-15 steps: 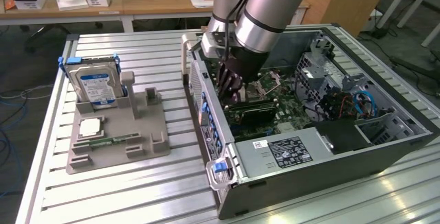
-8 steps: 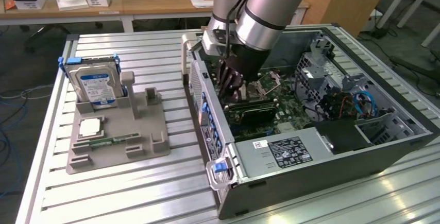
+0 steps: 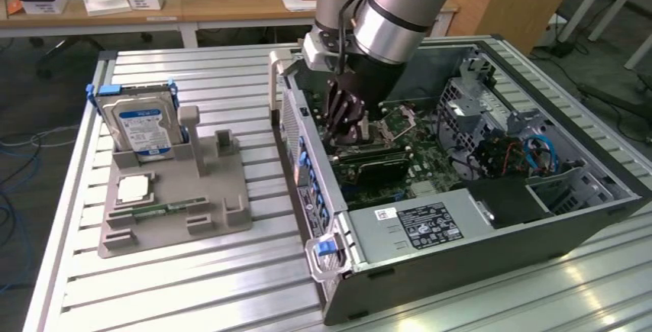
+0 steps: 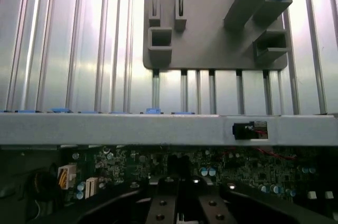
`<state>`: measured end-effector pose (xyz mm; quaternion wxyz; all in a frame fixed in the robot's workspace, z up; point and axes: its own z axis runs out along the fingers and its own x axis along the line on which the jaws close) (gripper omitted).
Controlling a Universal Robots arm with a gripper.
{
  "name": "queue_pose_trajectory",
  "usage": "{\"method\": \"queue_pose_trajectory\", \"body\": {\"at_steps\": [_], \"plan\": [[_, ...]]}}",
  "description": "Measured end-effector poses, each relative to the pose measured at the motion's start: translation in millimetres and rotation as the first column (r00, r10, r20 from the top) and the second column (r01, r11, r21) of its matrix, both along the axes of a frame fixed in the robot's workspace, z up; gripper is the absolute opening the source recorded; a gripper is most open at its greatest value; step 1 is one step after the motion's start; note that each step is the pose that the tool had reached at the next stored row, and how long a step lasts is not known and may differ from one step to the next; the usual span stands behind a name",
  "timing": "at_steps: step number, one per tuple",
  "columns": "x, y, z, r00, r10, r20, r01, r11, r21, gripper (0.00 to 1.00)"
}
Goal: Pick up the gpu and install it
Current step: 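Press down on the gpu until it lock into place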
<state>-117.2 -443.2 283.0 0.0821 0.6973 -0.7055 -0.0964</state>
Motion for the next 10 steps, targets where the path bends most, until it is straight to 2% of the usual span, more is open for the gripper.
{"method": "queue_pose_trajectory", "body": {"at_steps": [10], "plan": [[-3.0, 0.5, 0.2, 1.0, 0.0, -0.0003, 0.0, 1.0, 0.0, 0.1]]}}
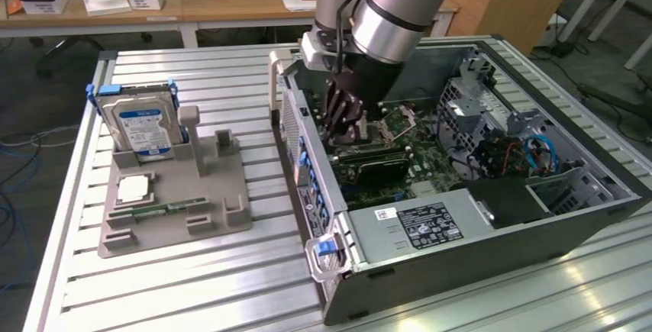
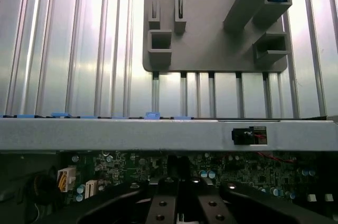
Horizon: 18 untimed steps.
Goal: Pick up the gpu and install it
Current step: 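Press down on the gpu until it lock into place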
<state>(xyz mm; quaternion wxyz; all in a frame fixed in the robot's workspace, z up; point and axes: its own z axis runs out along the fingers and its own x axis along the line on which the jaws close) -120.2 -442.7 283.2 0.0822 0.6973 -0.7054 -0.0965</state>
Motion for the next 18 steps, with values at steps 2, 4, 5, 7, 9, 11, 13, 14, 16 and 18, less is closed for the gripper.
{"method": "queue_pose_trajectory", "body": {"at_steps": [2, 4, 5, 7, 9, 11, 13, 14, 16, 18], "plan": [[-0.8, 0.2, 0.0, 1.0, 0.0, -0.0001, 0.0, 1.0, -0.0001, 0.1], [-1.0, 0.2, 0.1, 1.0, 0.0, -0.0001, 0.0, 1.0, -0.0002, 0.1], [-1.2, 0.2, 0.0, 1.0, 0.0, 0.0, 0.0, 1.0, -0.0001, 0.1], [-1.6, 0.2, -0.1, 1.0, 0.0, 0.0001, 0.0, 1.0, 0.0001, 0.1], [-2.0, -0.1, 0.0, 1.0, 0.001, 0.0, -0.001, 1.0, 0.0, 0.1], [-2.4, -0.2, -0.1, 1.0, 0.001, 0.0, -0.001, 1.0, 0.0, 0.1], [-2.7, -0.6, -0.1, 1.0, 0.002, 0.0, -0.002, 1.0, 0.0, 0.1], [-2.8, -0.9, -0.1, 1.0, 0.003, 0.0001, -0.003, 1.0, 0.0001, 0.1], [-2.8, -2.0, -0.2, 1.0, 0.004, 0.0, -0.004, 1.0, 0.0002, 0.1], [-3.0, -3.2, -0.2, 1.0, 0.004, 0.0, -0.004, 1.0, 0.0005, 0.1]]}}
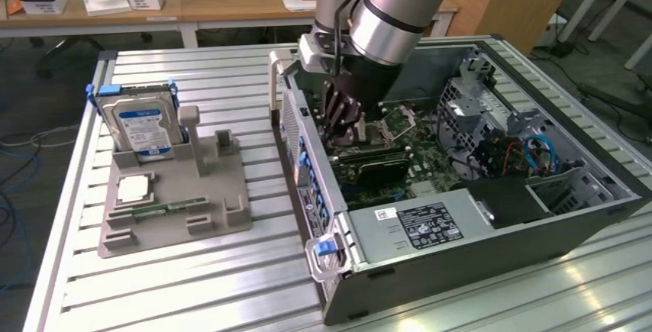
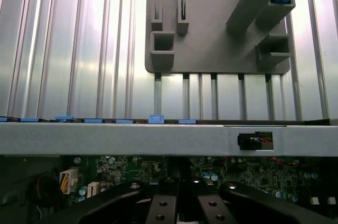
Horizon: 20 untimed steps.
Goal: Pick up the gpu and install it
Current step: 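Press down on the gpu until it lock into place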
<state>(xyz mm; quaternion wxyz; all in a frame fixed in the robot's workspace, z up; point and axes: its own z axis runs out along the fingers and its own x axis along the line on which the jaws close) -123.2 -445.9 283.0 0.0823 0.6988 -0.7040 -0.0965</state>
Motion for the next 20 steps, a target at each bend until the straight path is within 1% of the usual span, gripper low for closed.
{"method": "queue_pose_trajectory", "body": {"at_steps": [7, 15, 18, 20], "plan": [[0.6, -0.4, -0.1, 1.0, 0.001, -0.0003, -0.001, 1.0, 0.0005, 0.1], [8.0, -0.4, 0.5, 1.0, 0.001, -0.0005, -0.001, 1.0, 0.0004, 0.1], [9.7, -0.3, 1.8, 1.0, 0.001, -0.0026, -0.001, 1.0, 0.0006, 0.1], [10.0, -0.3, 4.4, 1.0, 0.001, -0.0068, -0.001, 1.0, 0.0006, 0.1]]}}
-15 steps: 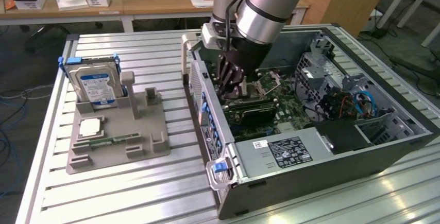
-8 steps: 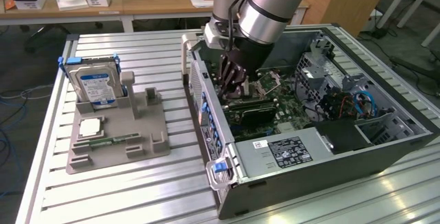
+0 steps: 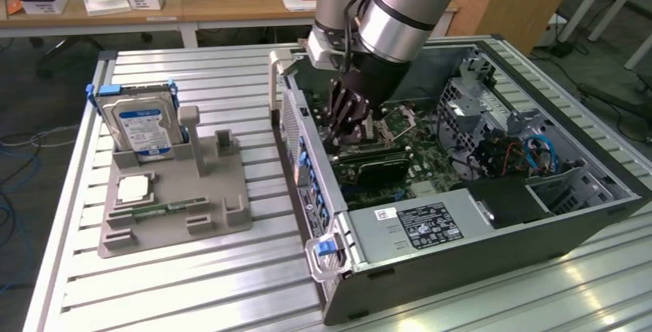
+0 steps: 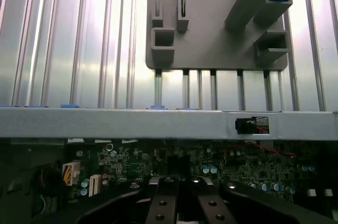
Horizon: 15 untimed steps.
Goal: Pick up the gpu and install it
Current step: 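Press down on the gpu until it lock into place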
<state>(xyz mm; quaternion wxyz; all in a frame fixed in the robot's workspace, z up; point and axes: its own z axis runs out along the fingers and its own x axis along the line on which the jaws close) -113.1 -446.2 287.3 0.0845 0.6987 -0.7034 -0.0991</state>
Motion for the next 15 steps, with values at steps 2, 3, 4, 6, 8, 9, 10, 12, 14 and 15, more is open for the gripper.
{"method": "queue_pose_trajectory", "body": {"at_steps": [2, 3, 4, 6, 8, 9, 10, 12, 14, 15], "plan": [[0.3, 0.0, 1.6, 1.0, 0.0, -0.0072, 0.0, 1.0, 0.0001, 0.1], [0.6, -0.2, 1.7, 0.9999, 0.0, -0.0126, 0.0, 1.0, 0.0002, 0.1], [1.5, -0.5, 1.8, 0.9998, 0.0, -0.0186, 0.0, 1.0, 0.0001, 0.1], [4.0, -1.7, 1.9, 0.9994, 0.0, -0.0338, 0.0, 1.0, -0.0002, 0.1], [6.9, -2.7, 1.9, 0.9988, 0.0, -0.0495, 0.0, 1.0, -0.0001, 0.1], [8.3, -3.2, 1.9, 0.9985, 0.0, -0.0553, 0.0, 1.0, -0.0001, 0.1], [10.1, -3.9, 1.8, 0.9981, 0.0, -0.0618, 0.0, 1.0, 0.0, 0.1], [13.1, -5.2, 1.9, 0.9973, 0.0, -0.0735, 0.0, 1.0, -0.0001, 0.1], [16.4, -6.5, 1.8, 0.9965, 0.0, -0.0833, 0.0, 1.0, 0.0, 0.1], [18.0, -7.1, 1.9, 0.996, 0.0, -0.089, 0.0, 1.0, -0.0001, 0.1]]}}
